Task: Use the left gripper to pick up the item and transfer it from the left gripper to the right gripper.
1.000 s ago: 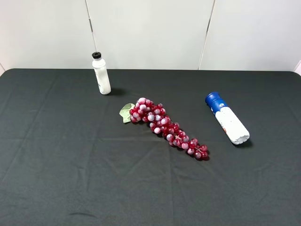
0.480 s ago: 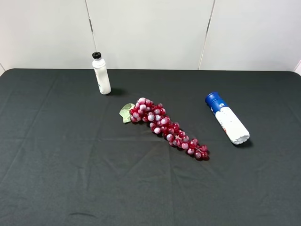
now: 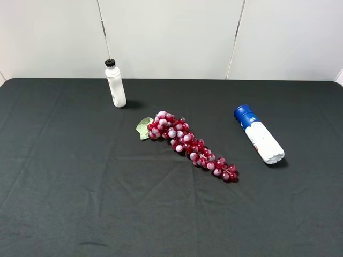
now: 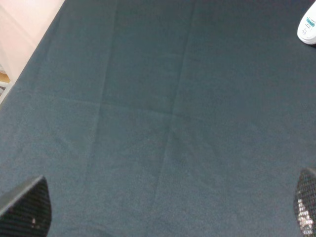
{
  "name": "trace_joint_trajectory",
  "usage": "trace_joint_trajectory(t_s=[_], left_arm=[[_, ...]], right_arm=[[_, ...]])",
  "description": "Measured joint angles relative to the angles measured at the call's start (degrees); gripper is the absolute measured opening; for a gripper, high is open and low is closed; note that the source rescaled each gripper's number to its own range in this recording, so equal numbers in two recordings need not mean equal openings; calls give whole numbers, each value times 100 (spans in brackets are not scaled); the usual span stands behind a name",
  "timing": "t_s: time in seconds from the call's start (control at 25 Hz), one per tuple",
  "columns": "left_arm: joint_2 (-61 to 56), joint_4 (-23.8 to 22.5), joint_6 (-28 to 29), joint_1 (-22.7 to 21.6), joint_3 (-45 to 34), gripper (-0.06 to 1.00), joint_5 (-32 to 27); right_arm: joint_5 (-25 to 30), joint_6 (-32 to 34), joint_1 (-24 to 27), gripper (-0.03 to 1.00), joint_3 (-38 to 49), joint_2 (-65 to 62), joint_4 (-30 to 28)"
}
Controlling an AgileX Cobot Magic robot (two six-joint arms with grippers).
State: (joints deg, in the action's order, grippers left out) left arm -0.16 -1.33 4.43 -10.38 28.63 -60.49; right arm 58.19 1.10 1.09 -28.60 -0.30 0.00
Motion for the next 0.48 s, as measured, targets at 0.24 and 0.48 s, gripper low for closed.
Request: trace_joint_trajectory(t_s=[0.24,0.48], left_arm=[[0,0,0,0,0,98,0],[0,0,0,0,0,98,0]], right_arm=[[0,0,0,100,0,0,0],[0,0,0,100,0,0,0]])
